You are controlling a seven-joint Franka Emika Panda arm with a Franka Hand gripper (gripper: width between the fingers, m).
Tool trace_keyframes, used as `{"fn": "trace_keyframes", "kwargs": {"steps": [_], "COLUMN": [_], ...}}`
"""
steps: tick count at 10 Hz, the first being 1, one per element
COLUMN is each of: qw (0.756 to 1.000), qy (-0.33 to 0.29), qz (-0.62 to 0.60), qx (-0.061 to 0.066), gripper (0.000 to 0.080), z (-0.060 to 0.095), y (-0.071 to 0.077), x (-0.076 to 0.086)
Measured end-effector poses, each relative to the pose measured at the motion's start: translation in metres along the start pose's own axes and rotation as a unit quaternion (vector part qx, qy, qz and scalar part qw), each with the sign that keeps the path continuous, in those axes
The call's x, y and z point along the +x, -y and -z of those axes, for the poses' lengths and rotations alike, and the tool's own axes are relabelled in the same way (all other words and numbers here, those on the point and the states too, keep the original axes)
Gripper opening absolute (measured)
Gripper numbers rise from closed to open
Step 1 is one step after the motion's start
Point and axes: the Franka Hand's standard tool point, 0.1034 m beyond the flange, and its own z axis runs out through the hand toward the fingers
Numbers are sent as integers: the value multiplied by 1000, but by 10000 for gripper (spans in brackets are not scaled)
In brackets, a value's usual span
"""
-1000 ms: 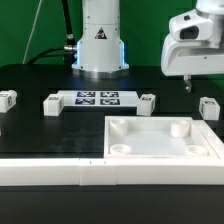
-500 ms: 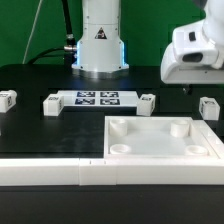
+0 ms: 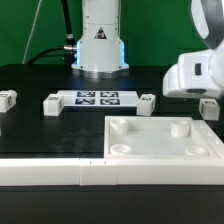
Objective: Assemble one leg
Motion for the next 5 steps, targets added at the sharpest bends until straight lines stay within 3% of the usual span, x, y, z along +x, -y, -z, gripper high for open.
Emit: {"fn": "trace_keyframes", "kwargs": {"steps": [3,5], "qw": [1000,1000], "qy": [-14,-21], "qz": [4,1], "qx": [2,4], "gripper": [649,649], "z": [-11,-22], "y": [6,2], "x": [4,9]}}
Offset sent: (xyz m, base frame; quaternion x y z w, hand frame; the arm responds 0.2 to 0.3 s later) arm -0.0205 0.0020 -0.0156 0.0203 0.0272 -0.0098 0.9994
